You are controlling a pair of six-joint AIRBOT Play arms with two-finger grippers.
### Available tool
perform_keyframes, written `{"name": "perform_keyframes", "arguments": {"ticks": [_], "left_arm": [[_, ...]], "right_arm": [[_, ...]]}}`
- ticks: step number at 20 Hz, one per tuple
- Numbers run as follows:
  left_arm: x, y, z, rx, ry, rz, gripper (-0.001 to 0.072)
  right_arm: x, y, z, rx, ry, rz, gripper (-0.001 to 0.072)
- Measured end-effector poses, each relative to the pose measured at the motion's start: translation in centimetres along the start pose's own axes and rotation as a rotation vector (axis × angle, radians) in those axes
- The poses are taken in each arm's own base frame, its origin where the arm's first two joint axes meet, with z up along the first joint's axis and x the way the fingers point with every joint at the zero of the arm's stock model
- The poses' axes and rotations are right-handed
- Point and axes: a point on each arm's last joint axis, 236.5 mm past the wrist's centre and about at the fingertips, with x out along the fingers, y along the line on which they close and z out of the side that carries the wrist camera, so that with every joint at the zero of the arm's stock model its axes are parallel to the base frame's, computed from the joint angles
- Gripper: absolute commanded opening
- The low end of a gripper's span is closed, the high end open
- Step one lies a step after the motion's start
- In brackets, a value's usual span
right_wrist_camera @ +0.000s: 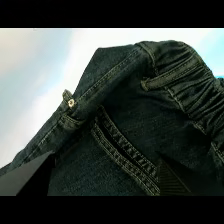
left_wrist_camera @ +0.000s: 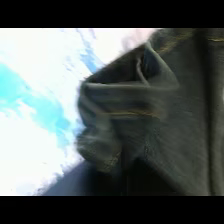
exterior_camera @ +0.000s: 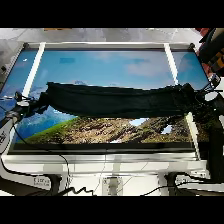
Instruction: Fold the clothes and pants, and hang the long-sleeved shirts on hangers.
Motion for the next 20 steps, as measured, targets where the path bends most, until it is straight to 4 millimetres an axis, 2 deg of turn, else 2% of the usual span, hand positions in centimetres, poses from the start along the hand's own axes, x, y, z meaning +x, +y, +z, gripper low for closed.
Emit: {"name": "perform_keyframes", "arguments": {"ticks": [1,3,4,6,7,8,10,11,14,17,20], "left_arm": [[0.1,-0.7,0.5,0.017,-0.027,-0.007,0.0026],[-0.1,-2.5,2.1,0.098,-0.082,-0.028,0.0026],[-0.4,-3.8,3.0,0.161,-0.103,-0.043,0.0026],[-1.8,-7.3,4.4,0.297,-0.127,-0.088,0.0026],[-2.8,-9.2,4.9,0.368,-0.130,-0.112,0.0026],[-4.1,-11.1,5.4,0.433,-0.140,-0.139,0.0026],[-7.6,-15.4,6.0,0.575,-0.166,-0.198,0.0026],[-9.7,-17.4,5.9,0.646,-0.180,-0.230,0.0026],[-16.4,-22.6,5.0,0.796,-0.229,-0.323,0.0026],[-23.1,-26.1,2.9,0.893,-0.261,-0.413,0.0027],[-27.9,-28.2,0.6,0.929,-0.267,-0.486,0.0027]], "right_arm": [[0.0,0.0,-0.2,-0.016,0.010,0.000,0.0470],[-0.1,0.2,-0.7,-0.101,0.036,0.004,0.0447],[-0.2,0.4,-1.2,-0.157,0.063,0.010,0.0404],[-0.6,1.5,-1.8,-0.252,0.107,0.034,0.0164],[-0.9,2.6,-2.0,-0.290,0.123,0.054,0.0067],[-1.1,4.1,-2.2,-0.322,0.129,0.082,0.0043],[-1.4,8.1,-2.9,-0.373,0.129,0.153,0.0042],[-1.5,10.7,-3.5,-0.403,0.120,0.196,0.0042],[-2.0,19.1,-7.1,-0.477,0.091,0.328,0.0042],[-2.7,27.5,-13.1,-0.491,0.103,0.460,0.0042],[-4.2,36.0,-21.2,-0.504,0.178,0.599,0.0041]]}}
